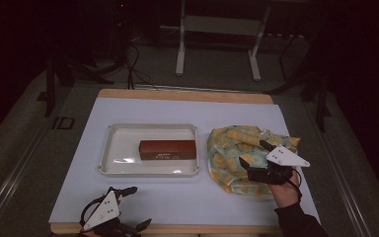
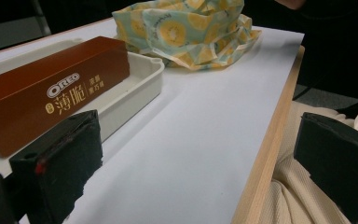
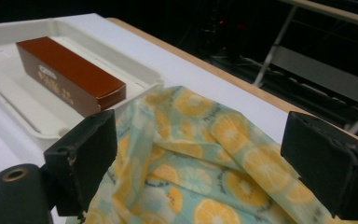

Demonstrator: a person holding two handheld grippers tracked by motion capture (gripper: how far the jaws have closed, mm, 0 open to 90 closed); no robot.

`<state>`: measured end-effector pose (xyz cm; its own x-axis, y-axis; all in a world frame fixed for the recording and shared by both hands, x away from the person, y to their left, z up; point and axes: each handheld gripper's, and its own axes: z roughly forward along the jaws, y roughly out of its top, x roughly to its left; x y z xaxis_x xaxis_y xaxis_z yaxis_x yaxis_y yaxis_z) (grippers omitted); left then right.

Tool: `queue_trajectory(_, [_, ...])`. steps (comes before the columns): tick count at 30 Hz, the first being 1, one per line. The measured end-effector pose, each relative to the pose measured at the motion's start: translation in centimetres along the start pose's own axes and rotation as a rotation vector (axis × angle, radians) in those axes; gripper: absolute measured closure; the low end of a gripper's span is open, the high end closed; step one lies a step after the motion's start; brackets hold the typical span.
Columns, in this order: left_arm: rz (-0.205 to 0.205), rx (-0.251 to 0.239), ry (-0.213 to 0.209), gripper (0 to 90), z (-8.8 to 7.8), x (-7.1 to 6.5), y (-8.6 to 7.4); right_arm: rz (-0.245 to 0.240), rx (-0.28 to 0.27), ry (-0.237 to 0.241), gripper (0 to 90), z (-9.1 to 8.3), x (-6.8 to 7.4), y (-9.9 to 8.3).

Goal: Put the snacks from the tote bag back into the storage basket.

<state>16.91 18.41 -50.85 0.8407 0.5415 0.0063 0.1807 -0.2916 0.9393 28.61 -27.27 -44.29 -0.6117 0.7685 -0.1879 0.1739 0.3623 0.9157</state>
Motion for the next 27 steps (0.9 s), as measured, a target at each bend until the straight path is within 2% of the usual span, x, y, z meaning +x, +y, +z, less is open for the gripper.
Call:
queue_trajectory(4, [0.0,0.0,0.0,1.3,0.0,0.0,0.0,0.032,-0.014,0.002,10.7,-0.9,0.0,-0.8])
queue_trajectory(9, [0.0,0.0,-0.001,1.4,0.0,0.0,0.0,0.021,-0.008,-0.055,10.7,-1.8,0.3,-2.0])
queue_trajectory(14, [0.003,-0.001,-0.006,1.4,0.0,0.0,0.0,0.053,-0.008,-0.079,10.7,-2.7,0.0,-3.3])
queue_trajectory(18, [0.004,-0.001,-0.007,1.3,0.0,-0.1,0.0,0.059,-0.002,-0.102,10.7,-3.2,-0.1,-4.6])
queue_trajectory(22, [0.006,0.0,-0.009,1.3,0.0,-0.1,0.0,0.049,-0.011,-0.083,10.7,-3.8,-0.1,-5.6])
queue_trajectory(26, [0.007,0.0,-0.01,1.3,0.0,-0.1,0.0,0.043,0.009,-0.072,10.7,-4.0,-0.1,-6.5])
queue_trajectory(27, [0.007,0.0,-0.01,1.3,0.0,-0.1,0.0,0.041,0.013,-0.081,10.7,-4.1,-0.1,-6.7])
